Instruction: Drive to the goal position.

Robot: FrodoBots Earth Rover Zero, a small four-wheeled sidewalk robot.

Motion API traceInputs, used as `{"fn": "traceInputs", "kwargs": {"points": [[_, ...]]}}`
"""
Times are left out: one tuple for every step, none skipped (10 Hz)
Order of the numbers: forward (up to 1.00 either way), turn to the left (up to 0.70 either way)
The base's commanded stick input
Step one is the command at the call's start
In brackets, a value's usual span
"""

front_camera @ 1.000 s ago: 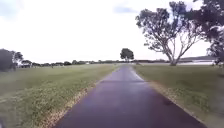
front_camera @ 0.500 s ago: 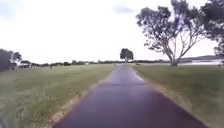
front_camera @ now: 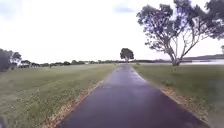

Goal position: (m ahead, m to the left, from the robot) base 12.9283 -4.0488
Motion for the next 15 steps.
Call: {"fn": "traceInputs", "kwargs": {"points": [[0.7, 0.0], [0.7, 0.0], [0.7, 0.0], [0.7, 0.0], [0.7, 0.0], [0.7, 0.0], [0.7, 0.0], [0.7, 0.0], [0.7, 0.0], [0.7, -0.01], [0.7, -0.07], [0.7, -0.12], [0.7, -0.14], [0.7, -0.14], [0.7, -0.14]]}}
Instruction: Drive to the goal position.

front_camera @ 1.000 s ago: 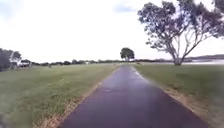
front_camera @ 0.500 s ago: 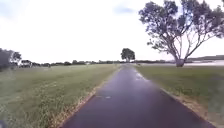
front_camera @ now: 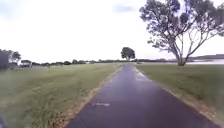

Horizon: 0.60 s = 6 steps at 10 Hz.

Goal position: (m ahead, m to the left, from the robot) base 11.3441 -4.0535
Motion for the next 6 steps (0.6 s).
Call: {"fn": "traceInputs", "kwargs": {"points": [[0.7, -0.14], [0.7, -0.14], [0.7, -0.13], [0.7, 0.0], [0.7, 0.0], [0.7, 0.0]]}}
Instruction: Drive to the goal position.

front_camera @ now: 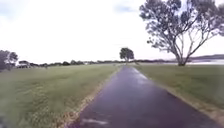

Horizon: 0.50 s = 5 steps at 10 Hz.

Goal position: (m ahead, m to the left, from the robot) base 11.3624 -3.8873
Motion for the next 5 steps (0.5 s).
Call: {"fn": "traceInputs", "kwargs": {"points": [[0.7, 0.0], [0.7, 0.0], [0.7, 0.0], [0.7, 0.0], [0.7, 0.0]]}}
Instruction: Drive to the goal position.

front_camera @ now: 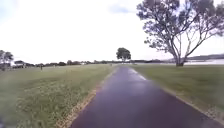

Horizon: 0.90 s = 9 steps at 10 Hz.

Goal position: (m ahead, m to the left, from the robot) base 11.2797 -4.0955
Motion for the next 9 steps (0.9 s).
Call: {"fn": "traceInputs", "kwargs": {"points": [[0.7, 0.0], [0.7, 0.0], [0.7, 0.0], [0.7, 0.0], [0.7, -0.09], [0.7, -0.13], [0.7, -0.14], [0.7, -0.14], [0.7, -0.14]]}}
